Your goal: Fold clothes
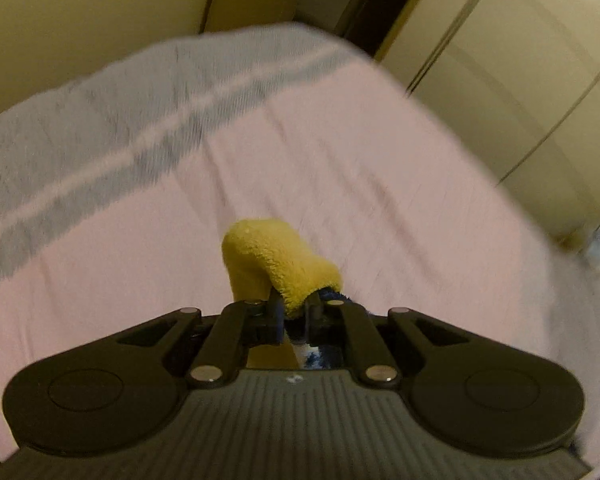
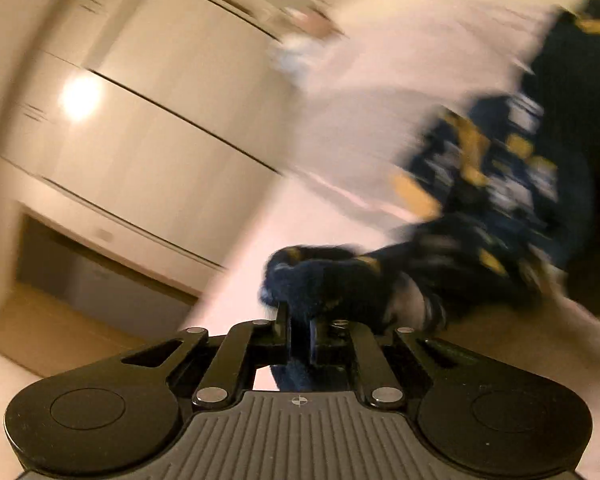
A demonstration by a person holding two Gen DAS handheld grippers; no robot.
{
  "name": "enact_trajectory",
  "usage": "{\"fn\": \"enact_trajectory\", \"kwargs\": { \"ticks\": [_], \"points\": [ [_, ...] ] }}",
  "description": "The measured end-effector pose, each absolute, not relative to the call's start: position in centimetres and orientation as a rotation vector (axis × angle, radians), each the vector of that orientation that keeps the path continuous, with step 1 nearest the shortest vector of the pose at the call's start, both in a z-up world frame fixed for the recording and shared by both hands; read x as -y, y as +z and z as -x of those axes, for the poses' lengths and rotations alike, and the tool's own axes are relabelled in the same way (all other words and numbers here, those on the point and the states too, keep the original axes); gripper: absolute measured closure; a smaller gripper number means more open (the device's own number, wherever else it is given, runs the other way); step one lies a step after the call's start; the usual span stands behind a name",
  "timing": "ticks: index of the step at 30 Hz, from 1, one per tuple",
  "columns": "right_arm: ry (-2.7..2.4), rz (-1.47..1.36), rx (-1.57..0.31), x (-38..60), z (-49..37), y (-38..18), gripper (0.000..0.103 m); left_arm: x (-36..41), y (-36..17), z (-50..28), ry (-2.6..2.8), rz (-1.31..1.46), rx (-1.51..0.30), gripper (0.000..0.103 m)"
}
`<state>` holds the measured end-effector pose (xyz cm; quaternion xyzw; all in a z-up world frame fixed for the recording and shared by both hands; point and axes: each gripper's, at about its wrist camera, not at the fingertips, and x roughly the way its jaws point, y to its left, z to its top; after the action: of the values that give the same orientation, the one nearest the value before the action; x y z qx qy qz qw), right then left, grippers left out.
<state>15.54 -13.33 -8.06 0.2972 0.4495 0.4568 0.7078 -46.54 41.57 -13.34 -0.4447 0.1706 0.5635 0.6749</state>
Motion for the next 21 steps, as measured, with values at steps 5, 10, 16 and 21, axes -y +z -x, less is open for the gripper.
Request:
{"fn": "enact_trajectory", "kwargs": {
  "ticks": [5,10,16,21],
  "points": [
    [1.169,-0.778,-0.759,10.1,-12.4,2.8,0.097,-45.2,-3.0,53.5,1.232,0.886,-0.195,0.095],
    [1.349,-0.852,-0.509,6.2,-7.1,12.9,0.097,-48.0,7.6,60.4,1.304,0.715,0.025,0.095],
    [1.437,-0.894,-0.355,1.1,-2.6,20.6,0.098,-51.2,15.7,66.7,1.301,0.662,0.163,0.095],
    [1.427,-0.844,-0.626,-10.3,-5.0,22.6,0.098,-56.6,15.2,65.8,1.361,0.709,0.064,0.096]
  ]
}}
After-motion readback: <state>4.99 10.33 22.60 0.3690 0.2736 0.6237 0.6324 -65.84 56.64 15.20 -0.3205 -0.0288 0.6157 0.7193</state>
